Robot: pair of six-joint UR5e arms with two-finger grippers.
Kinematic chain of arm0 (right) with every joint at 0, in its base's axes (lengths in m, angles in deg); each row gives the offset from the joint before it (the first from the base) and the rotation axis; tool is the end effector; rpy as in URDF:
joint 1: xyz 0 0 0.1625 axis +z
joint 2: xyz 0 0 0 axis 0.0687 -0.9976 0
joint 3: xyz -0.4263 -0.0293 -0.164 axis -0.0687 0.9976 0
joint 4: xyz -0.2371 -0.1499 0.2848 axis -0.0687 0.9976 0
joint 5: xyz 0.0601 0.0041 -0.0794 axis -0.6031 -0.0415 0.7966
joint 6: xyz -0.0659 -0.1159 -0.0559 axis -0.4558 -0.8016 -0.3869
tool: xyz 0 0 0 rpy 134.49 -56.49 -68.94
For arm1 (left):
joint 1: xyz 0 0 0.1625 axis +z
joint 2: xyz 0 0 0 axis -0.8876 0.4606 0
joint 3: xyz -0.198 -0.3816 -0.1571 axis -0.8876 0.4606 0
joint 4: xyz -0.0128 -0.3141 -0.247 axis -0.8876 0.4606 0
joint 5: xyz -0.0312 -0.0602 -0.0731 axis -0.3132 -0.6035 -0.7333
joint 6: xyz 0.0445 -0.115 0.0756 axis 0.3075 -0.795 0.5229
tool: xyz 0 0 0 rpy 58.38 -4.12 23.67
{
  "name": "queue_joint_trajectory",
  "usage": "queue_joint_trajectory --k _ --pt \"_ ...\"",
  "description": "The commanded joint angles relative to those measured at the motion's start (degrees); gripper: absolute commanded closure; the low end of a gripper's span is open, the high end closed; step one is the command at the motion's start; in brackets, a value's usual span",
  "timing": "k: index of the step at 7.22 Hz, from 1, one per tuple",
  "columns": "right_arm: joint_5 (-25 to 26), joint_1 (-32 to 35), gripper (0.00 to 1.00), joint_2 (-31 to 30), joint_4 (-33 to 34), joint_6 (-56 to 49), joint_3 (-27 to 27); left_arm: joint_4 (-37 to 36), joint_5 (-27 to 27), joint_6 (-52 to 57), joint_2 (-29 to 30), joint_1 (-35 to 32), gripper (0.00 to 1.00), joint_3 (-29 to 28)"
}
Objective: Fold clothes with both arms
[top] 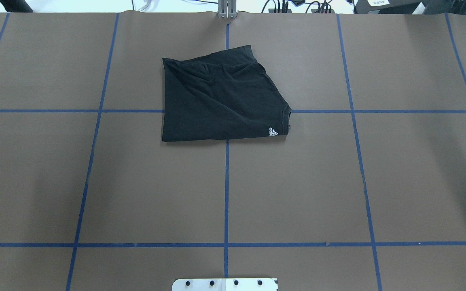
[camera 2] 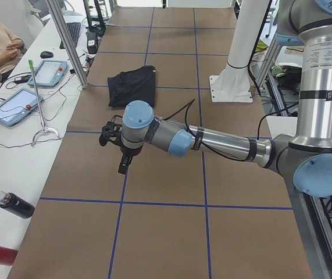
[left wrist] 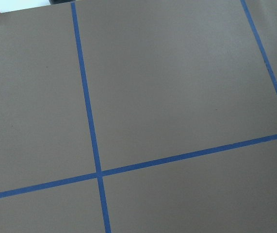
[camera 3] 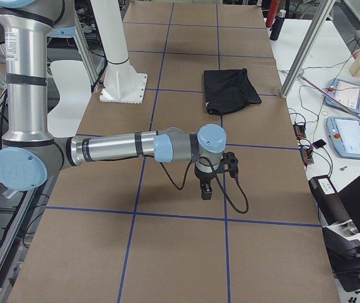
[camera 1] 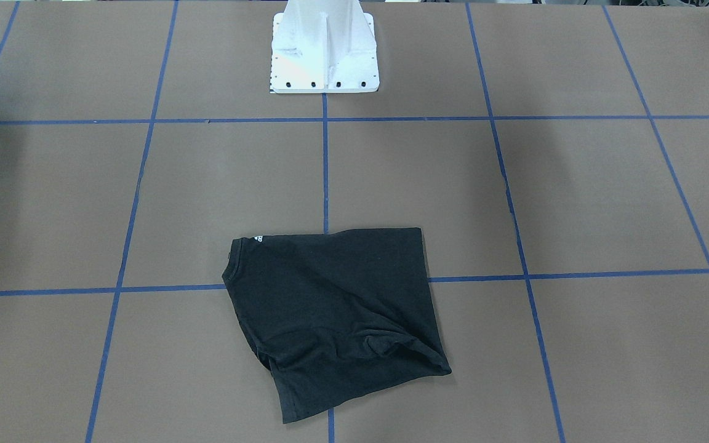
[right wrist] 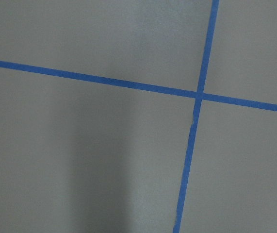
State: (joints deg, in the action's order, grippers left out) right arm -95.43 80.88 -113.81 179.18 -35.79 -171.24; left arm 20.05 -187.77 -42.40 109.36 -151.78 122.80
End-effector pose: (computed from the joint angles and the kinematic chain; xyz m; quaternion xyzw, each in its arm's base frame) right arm -0.0110 -0.4602 0.6569 0.0309 -0.3853 -0.0705 0.9196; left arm -0.0198 -0.4960 0.5931 0.1716 0.4055 0.0395 0.8970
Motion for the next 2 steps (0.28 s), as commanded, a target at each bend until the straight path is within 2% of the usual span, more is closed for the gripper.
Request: queue_joint_trajectory --k 1,2 --pt "0.04 0.00 0.00 0.00 0.00 0.00 0.00 -0.03 0.03 -0.02 0.00 0.00 0.00 0.20" --pt "0.04 0.00 0.00 -0.09 0.00 0.00 0.00 -0.03 0.12 -0.02 0.00 0.00 0.00 0.47"
